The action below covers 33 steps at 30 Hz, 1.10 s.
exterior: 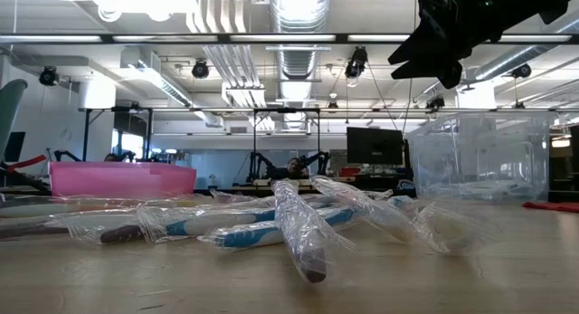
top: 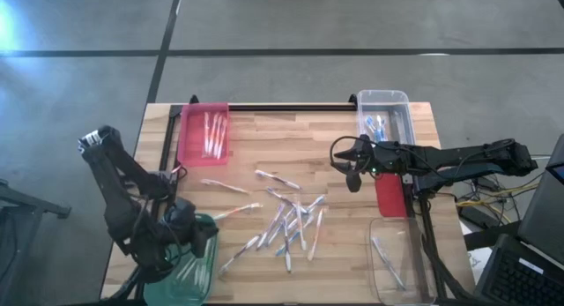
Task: Pick & Place Toothbrushes
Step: Put the blue toothbrush into the top transparent bin
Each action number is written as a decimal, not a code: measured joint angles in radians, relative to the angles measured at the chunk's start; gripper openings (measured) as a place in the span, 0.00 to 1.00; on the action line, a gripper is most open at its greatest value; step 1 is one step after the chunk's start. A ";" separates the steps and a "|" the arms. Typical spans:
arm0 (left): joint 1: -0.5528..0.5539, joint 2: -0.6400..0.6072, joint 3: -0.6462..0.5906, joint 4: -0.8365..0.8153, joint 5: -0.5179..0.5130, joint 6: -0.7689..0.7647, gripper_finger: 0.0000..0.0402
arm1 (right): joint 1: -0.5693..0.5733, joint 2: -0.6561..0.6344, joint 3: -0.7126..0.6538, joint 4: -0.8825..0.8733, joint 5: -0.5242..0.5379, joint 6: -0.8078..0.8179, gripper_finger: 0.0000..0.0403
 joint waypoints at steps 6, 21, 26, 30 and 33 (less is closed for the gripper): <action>0.064 -0.027 -0.001 -0.006 -0.040 0.195 0.34 | 0.000 0.000 -0.003 0.000 0.001 0.019 0.46; 0.336 -0.043 -0.003 0.067 0.006 0.673 0.34 | 0.000 0.000 -0.007 0.000 0.002 0.018 0.37; 0.408 -0.023 -0.003 0.248 0.063 0.887 0.34 | 0.000 0.000 -0.007 0.000 0.002 0.015 0.33; 0.436 0.007 -0.003 0.367 0.069 0.996 0.34 | 0.000 0.000 -0.007 0.000 0.002 0.015 0.30; 0.445 0.041 -0.003 0.406 0.074 1.020 0.34 | 0.000 0.000 -0.007 0.000 0.002 0.015 0.28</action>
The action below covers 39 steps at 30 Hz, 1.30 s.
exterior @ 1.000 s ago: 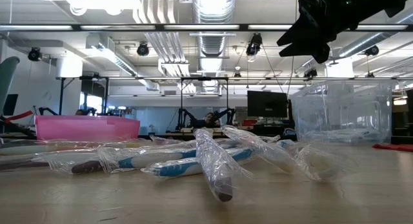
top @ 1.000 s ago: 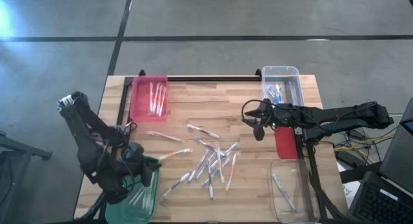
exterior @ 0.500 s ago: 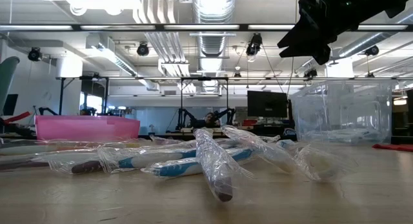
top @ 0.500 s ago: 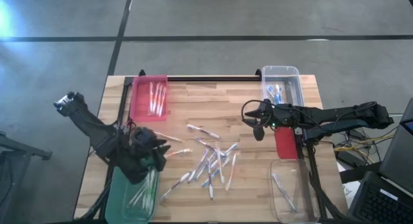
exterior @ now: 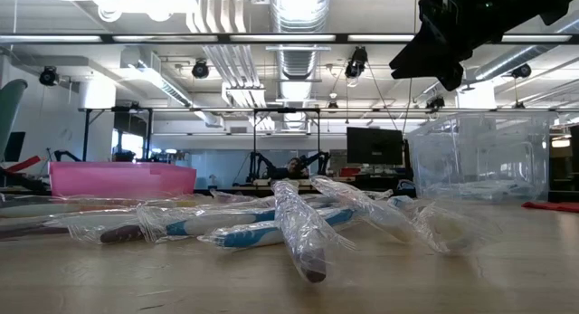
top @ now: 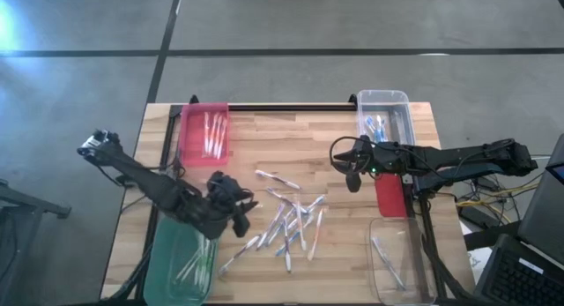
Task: Pick & Place Toothbrushes
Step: Put the blue toothbrush into the top transparent bin
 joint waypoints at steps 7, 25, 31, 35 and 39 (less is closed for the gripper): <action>0.009 0.107 0.000 0.039 0.065 0.003 0.34 | 0.000 0.000 0.000 0.000 0.000 0.000 0.22; 0.030 0.333 0.000 0.166 0.182 -0.002 0.34 | 0.000 0.000 0.000 0.000 0.000 0.000 0.11; 0.033 0.378 0.000 0.203 0.220 -0.006 0.34 | 0.000 0.000 0.000 0.000 -0.001 0.000 0.13; 0.033 0.411 0.000 0.218 0.220 -0.025 0.34 | 0.000 0.000 0.000 0.000 -0.001 0.000 0.16; 0.035 0.456 0.000 0.249 0.228 -0.027 0.34 | 0.000 0.000 0.000 0.000 -0.001 0.000 0.19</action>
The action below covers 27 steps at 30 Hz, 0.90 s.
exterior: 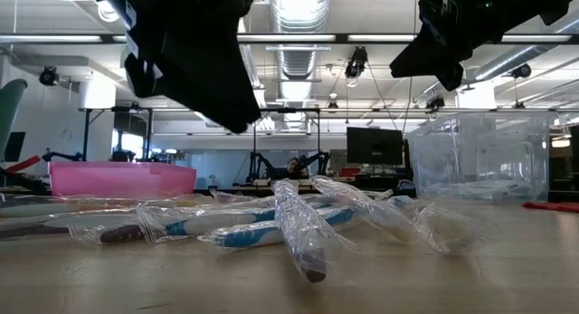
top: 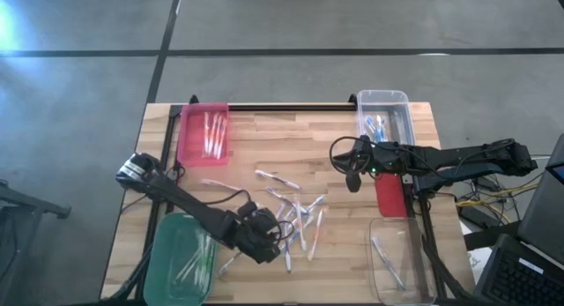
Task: Pick & Place Toothbrushes
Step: Put the blue toothbrush into the top transparent bin
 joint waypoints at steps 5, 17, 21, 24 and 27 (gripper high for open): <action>0.003 0.050 0.000 0.066 0.056 0.002 0.34 | 0.000 0.000 0.000 0.000 0.000 0.000 0.23; 0.008 0.110 0.001 0.093 0.083 0.031 0.34 | 0.000 0.000 0.000 0.000 0.000 0.000 0.30; 0.011 0.142 0.001 0.095 0.088 0.055 0.34 | 0.000 0.000 0.000 0.000 0.000 0.000 0.32; 0.014 0.170 0.003 0.096 0.098 0.056 0.34 | 0.000 0.000 0.000 0.000 0.000 0.000 0.34; 0.015 0.195 0.004 0.103 0.115 0.057 0.34 | 0.000 0.000 0.000 0.001 0.000 0.000 0.35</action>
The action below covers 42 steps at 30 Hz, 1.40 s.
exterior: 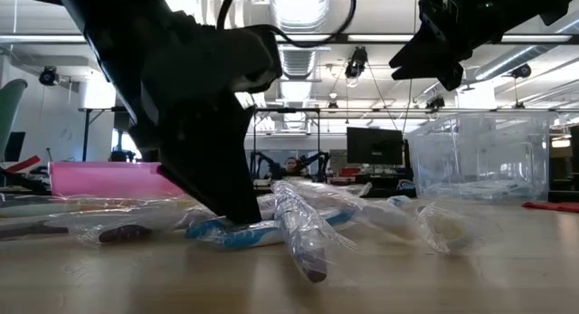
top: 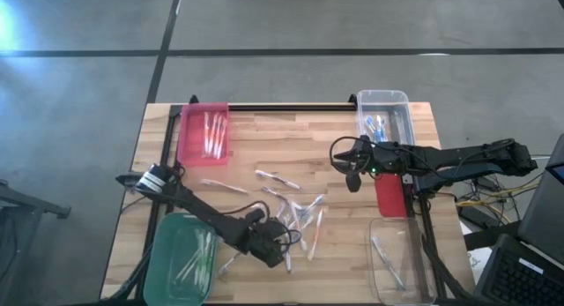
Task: Pick & Place Toothbrushes
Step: Put the blue toothbrush into the top transparent bin
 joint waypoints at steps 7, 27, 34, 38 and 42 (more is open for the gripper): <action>0.001 0.017 0.002 0.010 -0.002 0.000 0.26 | 0.000 0.000 0.000 0.002 0.000 0.000 0.38; 0.064 0.004 0.151 -0.249 0.151 0.008 0.08 | 0.000 0.000 0.000 0.016 0.001 0.000 0.44; 0.093 0.004 0.323 -0.562 0.121 0.084 0.07 | 0.000 0.000 0.000 0.015 0.001 0.000 0.45; 0.105 0.003 0.428 -0.754 0.054 0.115 0.07 | 0.000 0.000 0.000 0.016 0.001 0.000 0.44; 0.117 0.003 0.522 -0.883 0.004 0.132 0.07 | 0.000 0.000 0.000 0.016 0.001 -0.006 0.41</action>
